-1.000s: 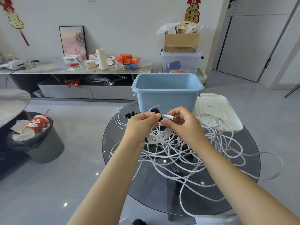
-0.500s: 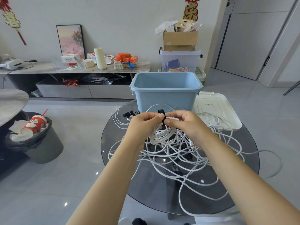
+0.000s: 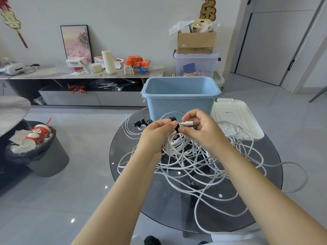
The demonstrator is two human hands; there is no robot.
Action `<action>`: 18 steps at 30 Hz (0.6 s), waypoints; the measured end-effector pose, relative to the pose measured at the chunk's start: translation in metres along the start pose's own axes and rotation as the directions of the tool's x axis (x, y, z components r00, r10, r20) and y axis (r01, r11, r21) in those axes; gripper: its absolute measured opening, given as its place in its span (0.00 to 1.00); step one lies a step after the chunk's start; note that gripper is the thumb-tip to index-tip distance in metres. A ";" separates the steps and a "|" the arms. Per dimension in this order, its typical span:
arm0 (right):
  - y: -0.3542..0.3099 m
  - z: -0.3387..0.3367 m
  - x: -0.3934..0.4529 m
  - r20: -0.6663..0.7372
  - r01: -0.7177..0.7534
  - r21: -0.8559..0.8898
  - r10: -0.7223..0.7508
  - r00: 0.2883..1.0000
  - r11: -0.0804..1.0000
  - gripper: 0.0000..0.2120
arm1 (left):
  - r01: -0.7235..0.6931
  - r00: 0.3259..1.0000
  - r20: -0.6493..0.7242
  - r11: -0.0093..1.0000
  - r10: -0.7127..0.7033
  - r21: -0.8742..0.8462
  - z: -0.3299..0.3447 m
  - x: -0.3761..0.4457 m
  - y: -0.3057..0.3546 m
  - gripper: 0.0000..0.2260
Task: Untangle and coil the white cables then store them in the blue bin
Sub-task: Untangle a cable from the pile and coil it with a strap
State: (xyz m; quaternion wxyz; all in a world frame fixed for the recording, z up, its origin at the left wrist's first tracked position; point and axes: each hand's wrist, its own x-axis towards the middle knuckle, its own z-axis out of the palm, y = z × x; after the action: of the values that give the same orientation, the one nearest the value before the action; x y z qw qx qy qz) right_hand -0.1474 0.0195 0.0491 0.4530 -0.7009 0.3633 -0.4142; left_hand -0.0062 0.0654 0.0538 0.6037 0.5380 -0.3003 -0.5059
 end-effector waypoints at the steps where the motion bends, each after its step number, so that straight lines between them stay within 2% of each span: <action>1: 0.000 0.000 0.000 0.000 0.009 0.006 -0.009 1.000 1.000 0.12 | -0.005 1.000 -0.023 1.000 0.005 -0.004 0.001 0.000 0.000 0.07; 4: 0.001 0.001 0.000 -0.004 0.026 0.029 -0.026 1.000 0.999 0.12 | -0.115 0.991 -0.057 0.990 0.120 0.084 0.004 -0.002 0.000 0.09; 8: 0.001 0.000 0.000 -0.048 0.044 0.037 -0.042 0.998 0.998 0.13 | -0.224 0.974 0.019 0.944 0.226 0.241 0.003 -0.007 0.005 0.02; 13: 0.002 0.000 0.002 -0.074 0.024 0.046 -0.021 0.997 0.999 0.11 | -0.289 0.957 0.132 0.847 0.258 0.446 -0.006 -0.004 0.010 0.03; 15: 0.002 0.000 0.003 -0.077 0.009 0.039 -0.006 0.997 0.999 0.11 | -0.305 0.952 0.187 0.826 0.244 0.474 -0.011 -0.003 0.012 0.05; 18: 0.002 0.002 0.003 -0.080 -0.014 0.023 0.016 0.997 1.000 0.11 | -0.313 0.949 0.196 0.816 0.248 0.485 -0.015 -0.002 0.012 0.06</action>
State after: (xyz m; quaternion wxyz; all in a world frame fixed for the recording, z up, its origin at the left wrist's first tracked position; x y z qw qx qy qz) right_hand -0.1441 0.0165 0.0474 0.4491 -0.6758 0.3816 -0.4427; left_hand 0.0099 0.0708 0.0618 0.4878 0.5958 -0.5362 -0.3458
